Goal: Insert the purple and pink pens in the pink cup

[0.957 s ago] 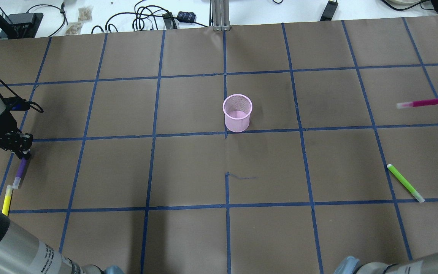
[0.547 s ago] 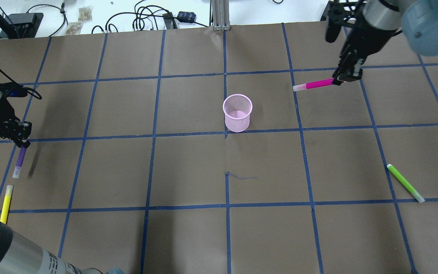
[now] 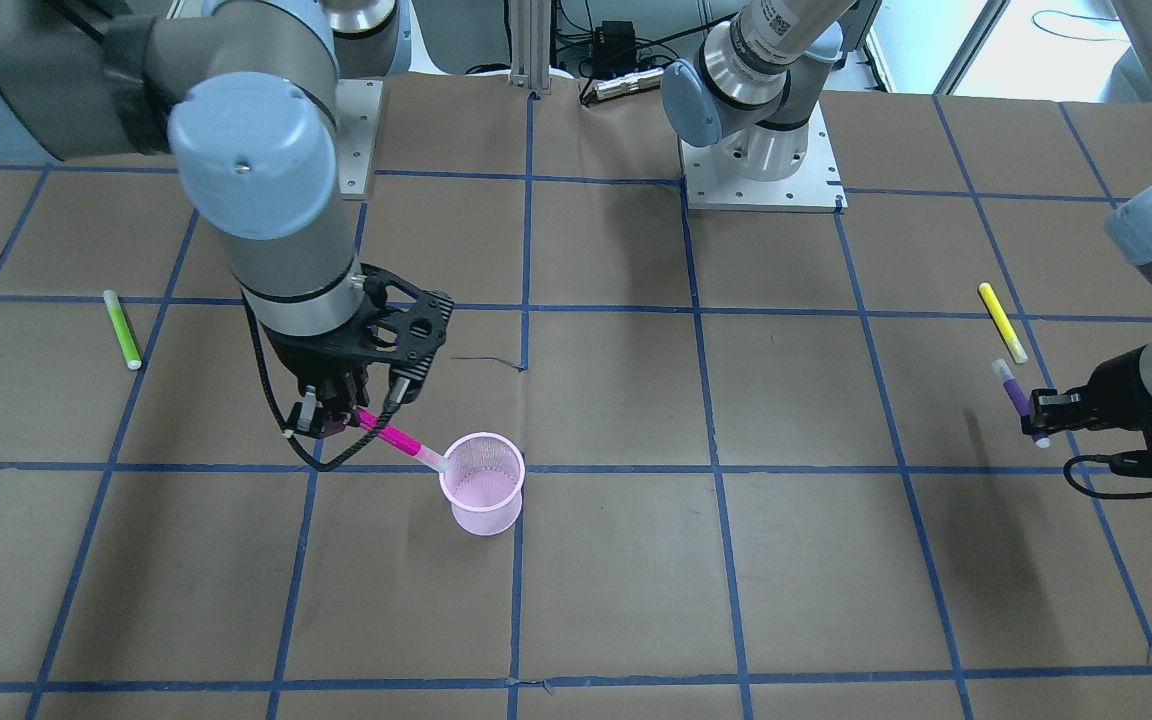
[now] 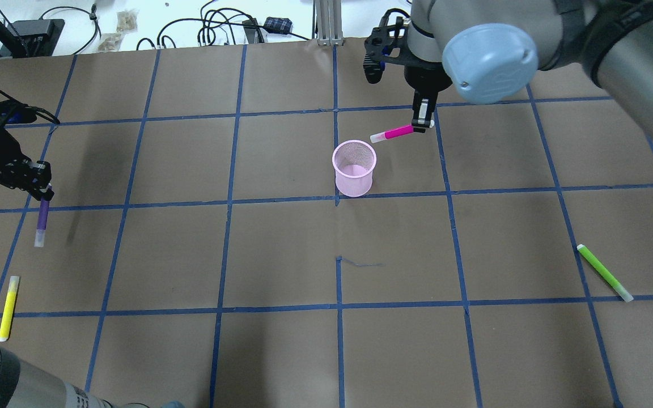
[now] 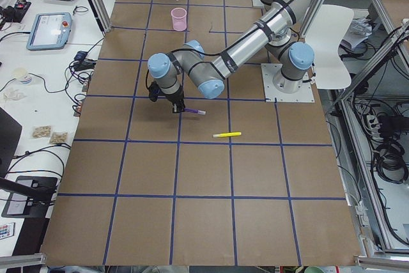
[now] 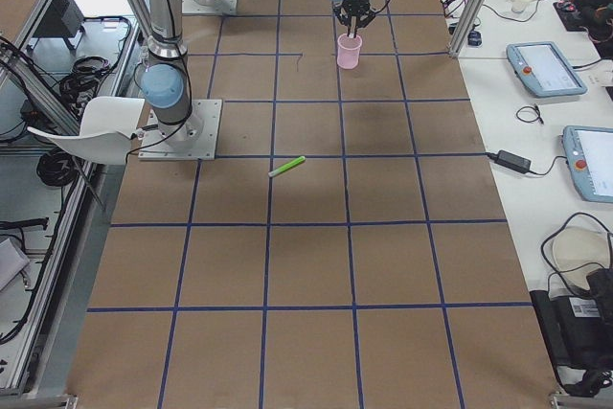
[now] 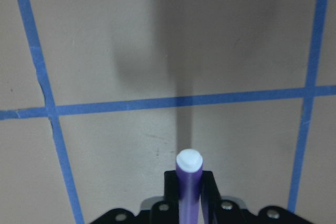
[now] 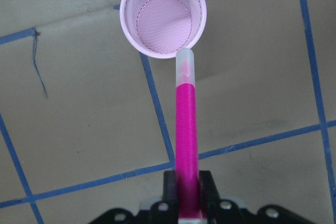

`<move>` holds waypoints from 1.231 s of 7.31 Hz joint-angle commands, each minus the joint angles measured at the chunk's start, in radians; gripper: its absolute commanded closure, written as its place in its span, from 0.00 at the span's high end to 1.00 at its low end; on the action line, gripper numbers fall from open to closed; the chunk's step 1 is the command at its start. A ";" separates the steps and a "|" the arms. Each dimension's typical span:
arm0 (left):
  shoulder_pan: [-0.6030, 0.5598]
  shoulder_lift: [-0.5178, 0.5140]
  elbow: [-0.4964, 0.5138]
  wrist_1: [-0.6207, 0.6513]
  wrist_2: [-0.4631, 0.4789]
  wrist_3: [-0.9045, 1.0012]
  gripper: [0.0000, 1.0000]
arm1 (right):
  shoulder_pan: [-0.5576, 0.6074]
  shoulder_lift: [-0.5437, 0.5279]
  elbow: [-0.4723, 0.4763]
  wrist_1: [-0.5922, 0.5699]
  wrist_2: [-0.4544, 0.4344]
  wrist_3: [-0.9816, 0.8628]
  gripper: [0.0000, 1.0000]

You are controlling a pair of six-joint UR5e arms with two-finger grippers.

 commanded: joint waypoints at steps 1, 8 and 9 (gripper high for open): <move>-0.002 0.031 -0.012 -0.002 -0.047 -0.026 0.00 | 0.079 0.067 -0.045 0.010 -0.091 0.048 0.13; -0.002 0.085 -0.036 -0.004 -0.142 -0.029 0.00 | 0.136 0.118 -0.044 0.004 -0.136 0.111 1.00; -0.003 0.102 -0.036 -0.004 -0.177 -0.031 0.00 | 0.134 0.116 -0.053 0.004 -0.136 0.106 1.00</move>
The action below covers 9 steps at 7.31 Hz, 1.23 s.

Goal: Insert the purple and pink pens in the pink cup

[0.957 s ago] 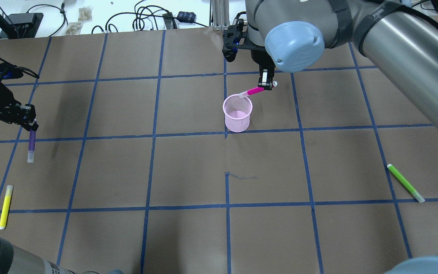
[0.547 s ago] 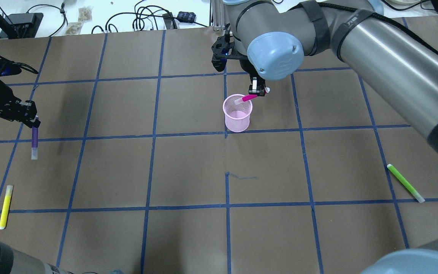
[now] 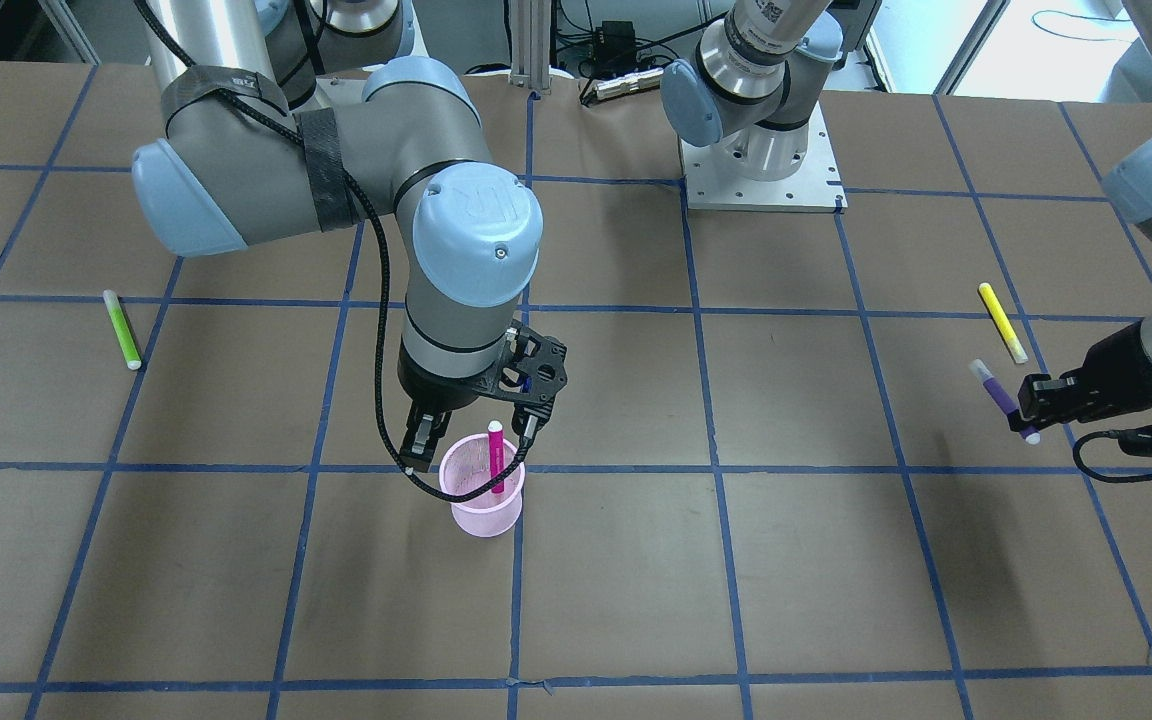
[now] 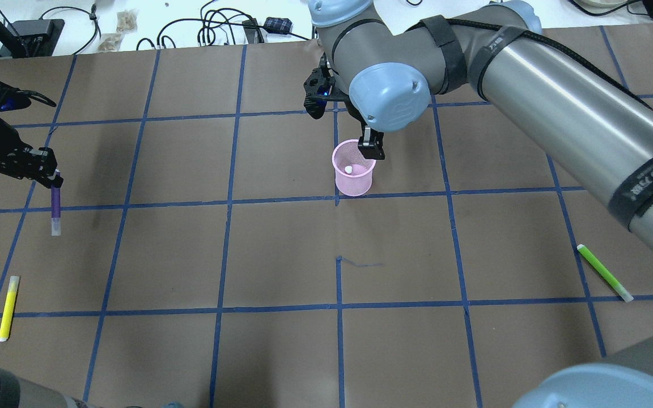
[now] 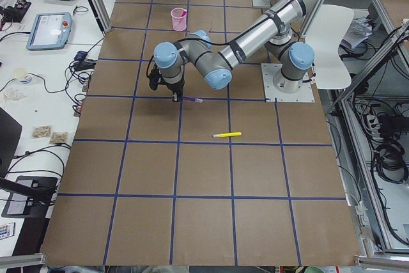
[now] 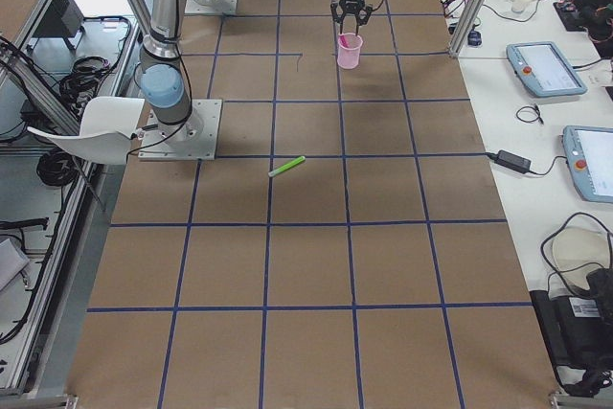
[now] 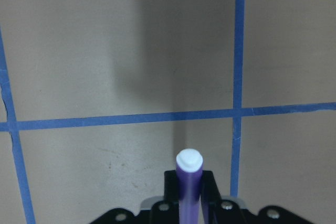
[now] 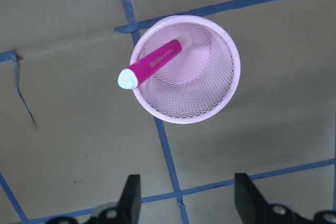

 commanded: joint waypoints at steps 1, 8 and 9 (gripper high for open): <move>-0.016 0.044 -0.001 0.002 -0.045 -0.003 0.00 | -0.020 -0.006 -0.029 0.003 0.003 -0.006 1.00; -0.395 0.167 -0.001 0.353 -0.071 -0.258 0.00 | -0.307 -0.284 -0.038 0.137 0.141 0.675 1.00; -0.447 0.178 0.000 0.385 -0.074 -0.334 0.00 | -0.307 -0.307 -0.014 0.156 0.179 0.784 0.99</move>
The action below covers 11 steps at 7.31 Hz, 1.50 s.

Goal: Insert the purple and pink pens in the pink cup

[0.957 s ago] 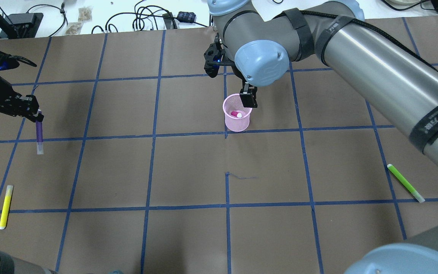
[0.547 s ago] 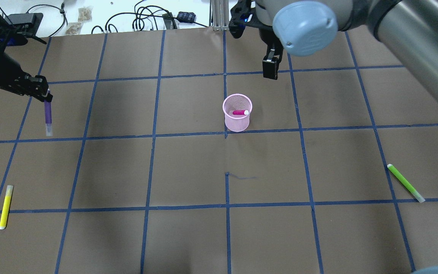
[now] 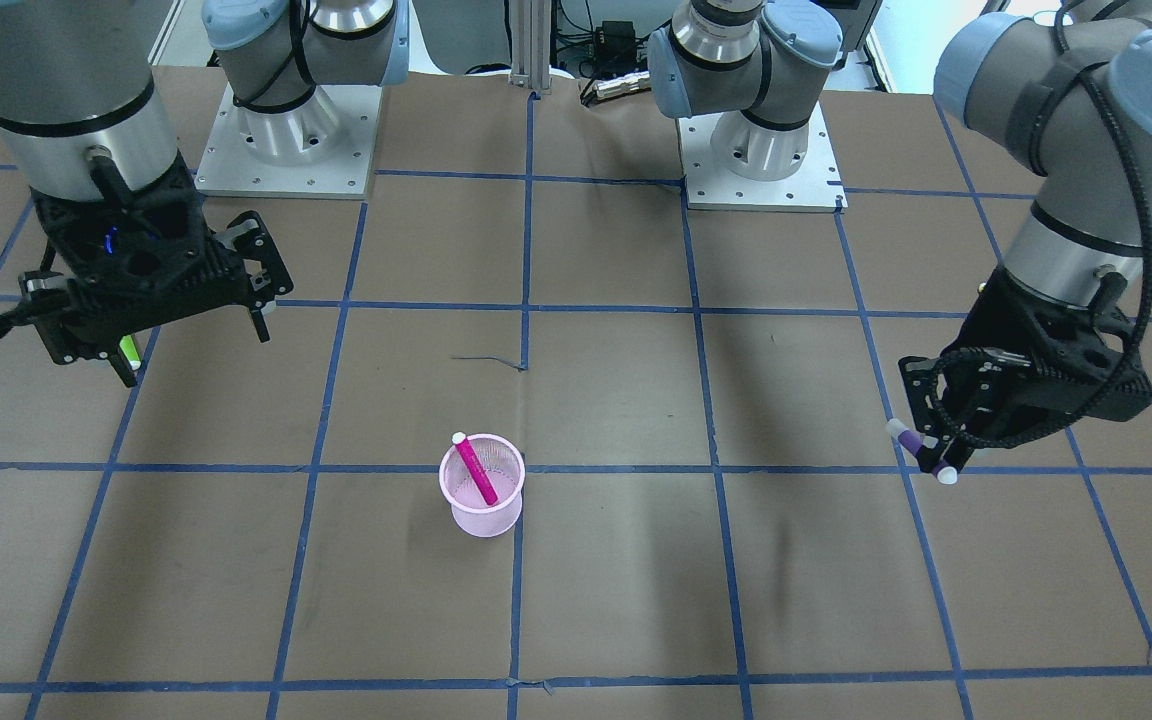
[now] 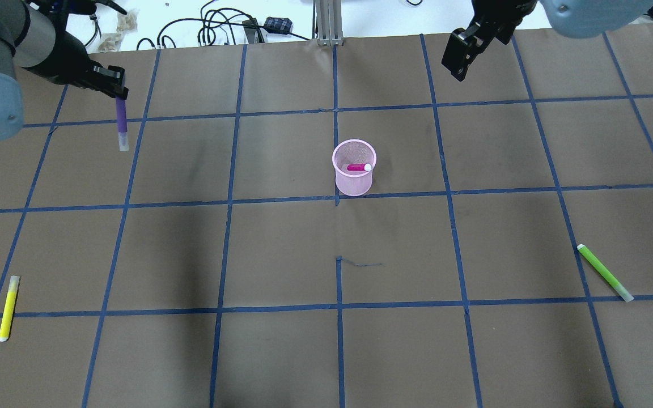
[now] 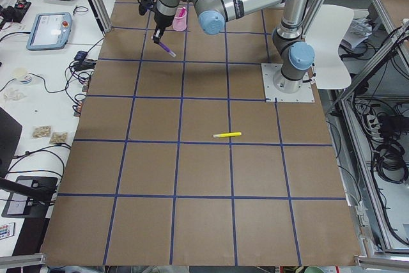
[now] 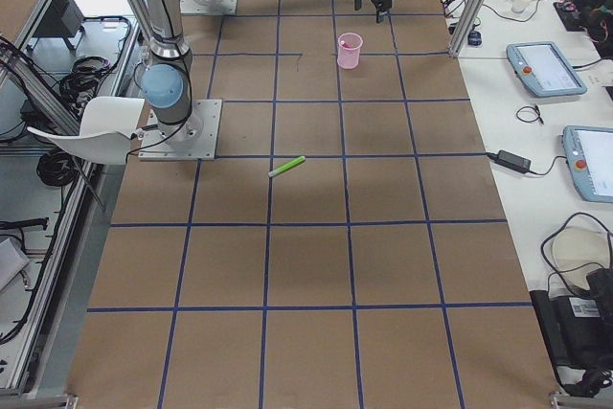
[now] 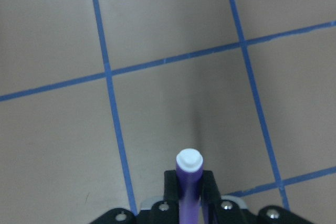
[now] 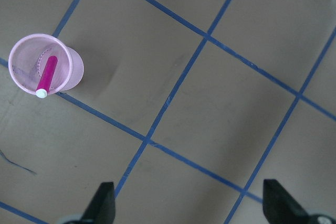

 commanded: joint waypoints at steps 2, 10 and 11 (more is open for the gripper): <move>-0.193 -0.004 -0.002 0.196 -0.045 -0.352 0.00 | -0.001 -0.136 0.168 0.001 0.047 0.345 0.99; -0.525 -0.118 -0.177 0.700 0.165 -0.699 0.00 | -0.001 -0.160 0.155 -0.030 0.035 0.458 1.00; -0.532 -0.151 -0.176 0.732 0.165 -0.720 0.00 | -0.001 -0.160 0.161 -0.038 0.033 0.458 1.00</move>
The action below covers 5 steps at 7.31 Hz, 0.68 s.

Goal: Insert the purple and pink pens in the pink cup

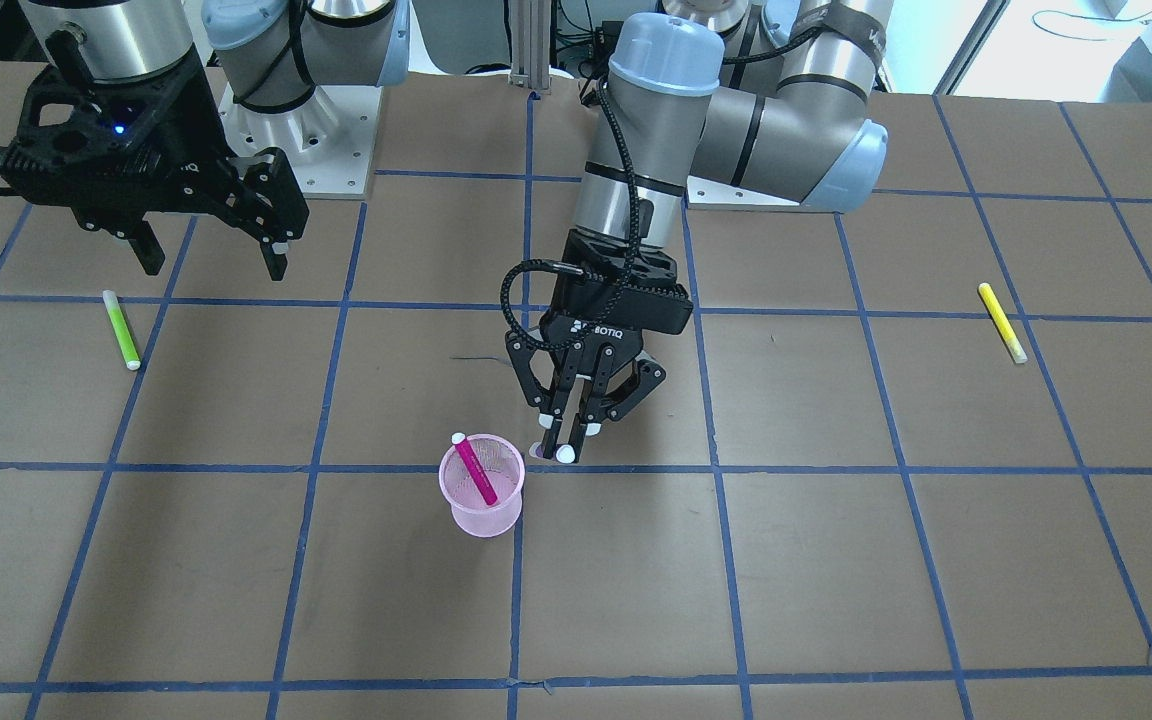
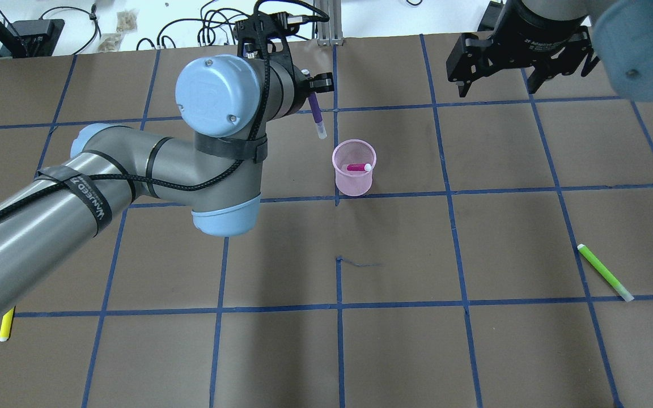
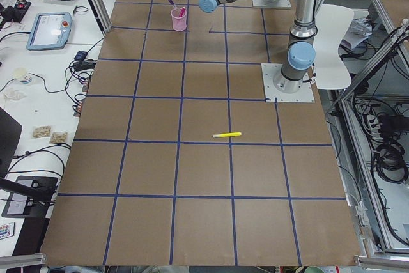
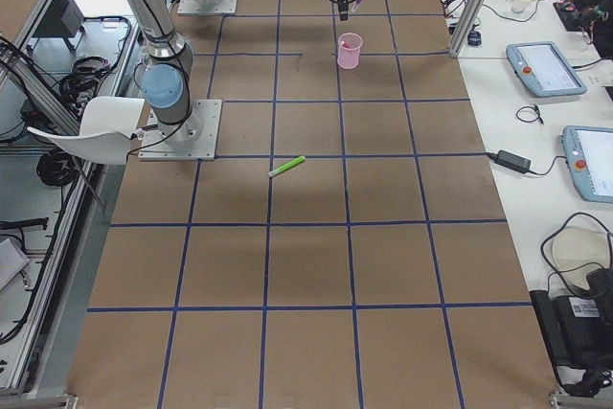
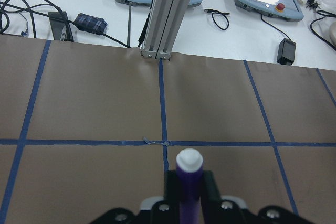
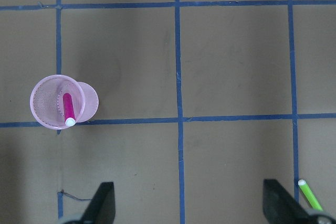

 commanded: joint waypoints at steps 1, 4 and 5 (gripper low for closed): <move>-0.026 -0.065 0.007 0.050 0.017 -0.027 0.00 | 0.000 0.002 0.000 -0.003 -0.002 0.000 1.00; -0.044 -0.120 0.016 0.072 0.016 -0.071 0.00 | 0.000 0.002 0.005 -0.005 -0.002 0.001 1.00; -0.052 -0.123 0.019 0.075 0.014 -0.078 0.00 | 0.002 0.002 0.006 -0.005 0.000 0.009 1.00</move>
